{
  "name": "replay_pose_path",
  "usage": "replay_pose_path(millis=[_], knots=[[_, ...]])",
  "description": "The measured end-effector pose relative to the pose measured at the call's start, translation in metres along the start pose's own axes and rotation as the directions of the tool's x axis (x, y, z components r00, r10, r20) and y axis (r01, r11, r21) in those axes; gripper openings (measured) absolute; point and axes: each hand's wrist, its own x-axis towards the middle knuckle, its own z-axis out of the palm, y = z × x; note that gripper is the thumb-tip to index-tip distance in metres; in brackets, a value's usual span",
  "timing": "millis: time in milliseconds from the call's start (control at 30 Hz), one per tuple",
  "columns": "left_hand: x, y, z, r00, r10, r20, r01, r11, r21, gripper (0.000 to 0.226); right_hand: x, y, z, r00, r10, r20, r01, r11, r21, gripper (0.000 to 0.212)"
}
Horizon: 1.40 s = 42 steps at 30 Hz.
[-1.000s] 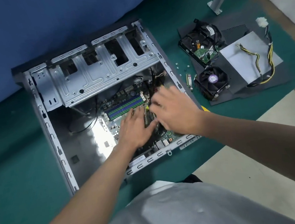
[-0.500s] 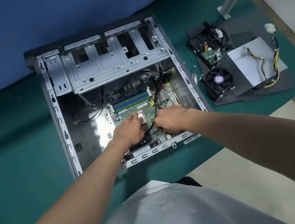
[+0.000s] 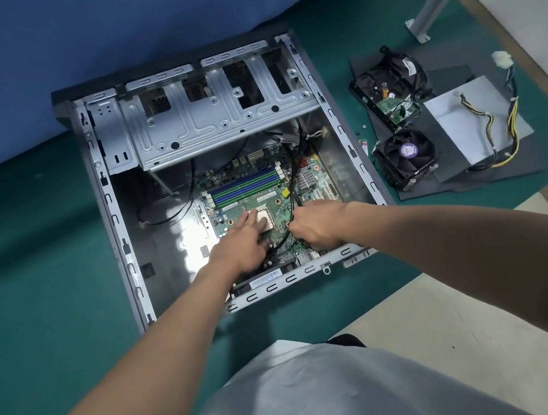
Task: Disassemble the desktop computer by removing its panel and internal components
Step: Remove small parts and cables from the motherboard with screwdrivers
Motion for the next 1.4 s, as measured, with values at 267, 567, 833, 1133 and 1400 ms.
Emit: replay_pose_path(millis=[267,567,833,1133,1400], knots=[[-0.004,0.002,-0.002,1.000,0.000,0.030,-0.001,1.000,0.022,0.055,-0.004,-0.003,0.000,0.994,0.105,0.034,-0.107,0.993,0.058,0.024],[-0.002,0.002,-0.002,0.999,-0.012,0.035,0.012,1.000,0.018,0.055,-0.008,-0.004,-0.004,0.994,0.097,0.046,-0.101,0.990,0.099,0.024],[-0.002,0.002,-0.002,0.999,-0.016,0.030,0.016,1.000,0.001,0.055,-0.007,-0.012,-0.009,0.992,0.123,-0.003,-0.120,0.971,0.206,0.024],[-0.019,0.004,-0.011,0.967,-0.135,-0.214,0.098,0.980,-0.174,0.028,-0.037,0.011,-0.030,0.964,0.244,0.104,-0.259,0.948,0.182,0.017],[-0.026,-0.001,-0.022,0.754,-0.475,-0.455,0.266,0.853,-0.449,0.024,-0.005,-0.023,-0.075,0.874,0.121,-0.471,0.014,0.962,0.272,0.019]])
